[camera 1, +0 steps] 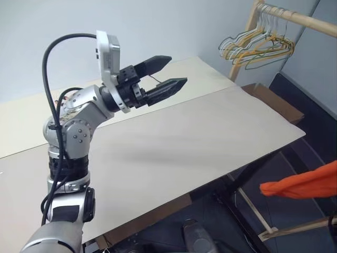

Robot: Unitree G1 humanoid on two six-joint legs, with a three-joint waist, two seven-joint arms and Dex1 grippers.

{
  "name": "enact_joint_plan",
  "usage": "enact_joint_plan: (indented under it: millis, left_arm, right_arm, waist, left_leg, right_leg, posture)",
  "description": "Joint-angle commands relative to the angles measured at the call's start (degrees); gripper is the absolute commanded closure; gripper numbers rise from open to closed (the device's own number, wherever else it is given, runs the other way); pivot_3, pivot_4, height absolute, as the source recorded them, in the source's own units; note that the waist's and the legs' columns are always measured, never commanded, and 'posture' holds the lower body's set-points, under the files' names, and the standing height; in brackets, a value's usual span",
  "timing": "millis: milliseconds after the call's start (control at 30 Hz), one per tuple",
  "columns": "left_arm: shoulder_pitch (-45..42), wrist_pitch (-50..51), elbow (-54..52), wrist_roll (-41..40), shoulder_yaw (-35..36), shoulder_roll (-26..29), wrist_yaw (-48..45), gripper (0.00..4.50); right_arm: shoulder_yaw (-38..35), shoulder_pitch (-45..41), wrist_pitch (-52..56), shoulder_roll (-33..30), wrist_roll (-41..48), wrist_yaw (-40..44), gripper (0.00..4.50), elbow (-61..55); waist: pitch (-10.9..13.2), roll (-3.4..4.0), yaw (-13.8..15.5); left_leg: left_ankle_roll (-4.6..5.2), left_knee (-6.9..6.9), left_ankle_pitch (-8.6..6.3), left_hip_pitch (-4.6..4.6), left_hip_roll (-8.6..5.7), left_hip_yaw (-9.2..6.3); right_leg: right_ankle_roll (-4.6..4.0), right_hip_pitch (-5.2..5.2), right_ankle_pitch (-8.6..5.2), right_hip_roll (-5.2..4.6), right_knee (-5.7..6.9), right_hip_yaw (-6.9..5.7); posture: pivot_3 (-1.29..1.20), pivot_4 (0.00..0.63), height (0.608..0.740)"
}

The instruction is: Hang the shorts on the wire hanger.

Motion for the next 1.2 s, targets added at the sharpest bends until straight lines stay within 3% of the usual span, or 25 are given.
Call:
enact_joint_plan:
  millis: [33, 233, 367, 533, 667, 833, 933, 1200]
  left_arm:
    - [-0.6, -1.4, -0.9, 0.6, 0.5, 1.3, -0.2, 0.0]
    - [3.3, -3.4, -2.6, 2.4, 1.4, 4.7, -1.4, 0.0]
    - [9.6, -3.3, -6.6, 3.1, 2.9, 9.2, -1.7, 0.0]
    - [19.7, -3.7, -13.6, 5.6, 5.3, 15.4, -0.6, 0.0]
    - [26.7, -3.2, -17.9, 6.5, 7.5, 18.9, 0.3, 0.0]
    - [35.1, -4.1, -21.7, 8.7, 9.4, 21.4, 1.0, 0.0]
    - [37.3, -4.1, -22.7, 9.1, 10.2, 21.7, 1.7, 0.0]
    - [39.1, -2.4, -24.7, 8.1, 12.0, 22.6, 2.5, 0.0]
  right_arm:
    - [1.3, -0.6, -8.8, 1.1, -2.5, 0.0, 0.03, -10.5]
    - [11.4, -3.5, -17.7, 4.9, 4.7, 15.0, 0.03, -17.8]
    - [19.2, -5.8, -12.9, 7.3, 14.6, 29.1, 0.03, -17.4]
    - [30.0, -6.0, -12.7, 7.7, 18.3, 46.8, 0.03, -14.1]
    - [36.4, -7.2, -12.3, 7.7, 19.5, 58.2, 0.03, -11.6]
    - [42.1, -9.0, -12.8, 7.6, 17.3, 66.5, 0.03, -8.1]
    - [43.1, -9.8, -13.7, 7.8, 15.9, 68.7, 0.03, -6.4]
    - [43.5, -5.1, -14.1, 7.0, 14.3, 74.0, 0.03, -9.2]
  waist:
    - [0.0, 0.0, 0.0]
    - [0.0, -0.04, -0.2]
    - [0.0, -0.15, 0.6]
    - [0.1, -0.2, 4.6]
    - [0.0, -0.22, 9.5]
    - [0.0, -0.22, 15.5]
    - [0.0, -0.23, 18.1]
    - [0.0, -0.25, 20.2]
  left_leg:
    - [0.0, 0.0, 0.0, 0.0, 0.0, 0.0]
    - [0.09, -0.06, -0.04, 0.11, 0.0, 0.04]
    - [0.26, -0.07, -0.13, 0.2, 0.09, 0.0]
    - [0.43, -0.13, -0.24, 0.11, 0.16, 0.01]
    - [0.05, -0.05, 0.01, -0.65, 0.16, 0.06]
    - [-0.05, -0.01, 0.06, -1.54, 0.17, 0.17]
    - [-0.1, 0.03, 0.09, -1.72, 0.2, 0.17]
    - [-0.18, 0.02, 0.12, -1.77, 0.06, 0.12]
  right_leg:
    - [0.0, 0.0, 0.0, 0.0, 0.0, 0.0]
    - [0.0, 0.04, 0.0, 0.04, -0.05, 0.08]
    - [-0.04, 0.12, 0.02, 0.09, -0.01, 0.04]
    - [-0.5, -0.04, 0.23, 0.14, -0.02, -0.02]
    - [-0.76, -0.9, 0.38, 0.14, 0.02, -0.06]
    - [-0.93, -1.87, 0.44, 0.15, 0.13, -0.29]
    - [-1.0, -1.91, 0.4, 0.18, 0.01, -0.55]
    - [-1.06, -1.77, 0.42, 0.19, -0.1, -0.87]
  posture:
    - [-0.34, 0.068, 0.74]
    - [-0.25, 0.061, 0.74]
    - [-0.16, 0.057, 0.74]
    - [-0.07, 0.055, 0.74]
    - [-0.01, 0.057, 0.74]
    - [0.03, 0.06, 0.74]
    - [0.06, 0.06, 0.74]
    - [0.09, 0.064, 0.74]
